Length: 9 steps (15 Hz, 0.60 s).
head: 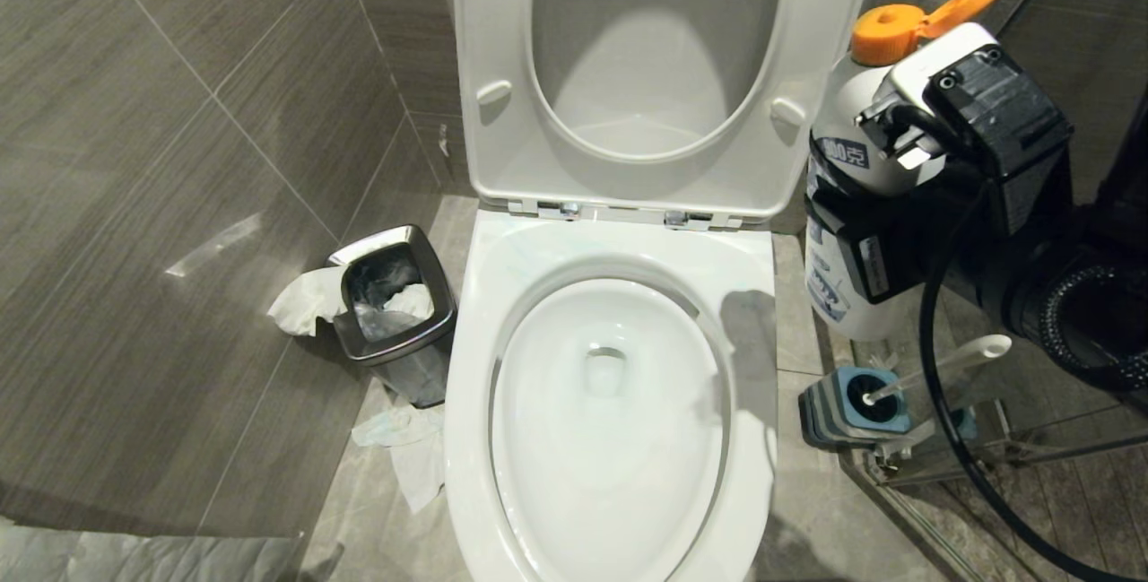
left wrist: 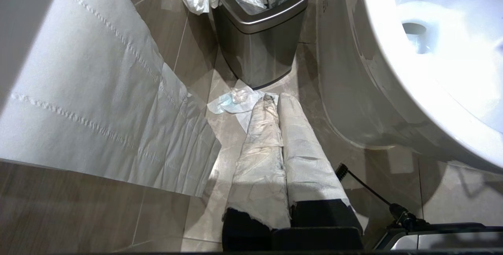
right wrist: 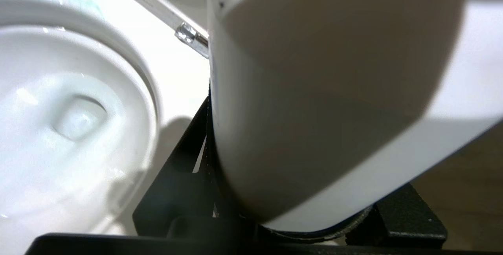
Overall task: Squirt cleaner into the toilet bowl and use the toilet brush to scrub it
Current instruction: Pour in the cleaning agent
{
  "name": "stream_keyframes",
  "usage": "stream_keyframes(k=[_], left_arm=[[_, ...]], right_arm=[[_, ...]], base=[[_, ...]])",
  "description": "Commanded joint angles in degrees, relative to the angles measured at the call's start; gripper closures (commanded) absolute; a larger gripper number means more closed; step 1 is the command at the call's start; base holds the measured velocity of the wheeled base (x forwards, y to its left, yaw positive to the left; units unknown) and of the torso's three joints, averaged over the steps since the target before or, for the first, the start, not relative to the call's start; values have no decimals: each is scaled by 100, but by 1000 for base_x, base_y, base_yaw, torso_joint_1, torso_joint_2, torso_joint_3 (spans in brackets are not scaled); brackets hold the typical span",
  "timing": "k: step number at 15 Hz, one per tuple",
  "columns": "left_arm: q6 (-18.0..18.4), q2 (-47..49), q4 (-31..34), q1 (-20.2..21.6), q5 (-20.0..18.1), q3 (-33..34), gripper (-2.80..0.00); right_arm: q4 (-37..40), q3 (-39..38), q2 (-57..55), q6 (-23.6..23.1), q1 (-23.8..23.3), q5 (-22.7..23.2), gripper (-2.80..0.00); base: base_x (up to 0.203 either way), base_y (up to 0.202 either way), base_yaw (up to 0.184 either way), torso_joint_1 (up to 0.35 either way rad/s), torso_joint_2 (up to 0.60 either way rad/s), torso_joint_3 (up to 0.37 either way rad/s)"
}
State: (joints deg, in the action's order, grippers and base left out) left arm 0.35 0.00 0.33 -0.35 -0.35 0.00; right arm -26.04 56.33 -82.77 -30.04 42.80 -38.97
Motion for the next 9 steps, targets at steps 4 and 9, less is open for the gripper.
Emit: stream_keyframes(k=[4, 9], left_arm=[[-9, 0, 2, 0, 0, 9, 0], [-9, 0, 2, 0, 0, 9, 0]], right_arm=[[-15, 81, -163, -1007, 206, -26, 0], [-15, 208, -241, -2299, 281, -216, 0]], base=[[0, 0, 0, 0, 0, 0], [0, 0, 0, 0, 0, 0]])
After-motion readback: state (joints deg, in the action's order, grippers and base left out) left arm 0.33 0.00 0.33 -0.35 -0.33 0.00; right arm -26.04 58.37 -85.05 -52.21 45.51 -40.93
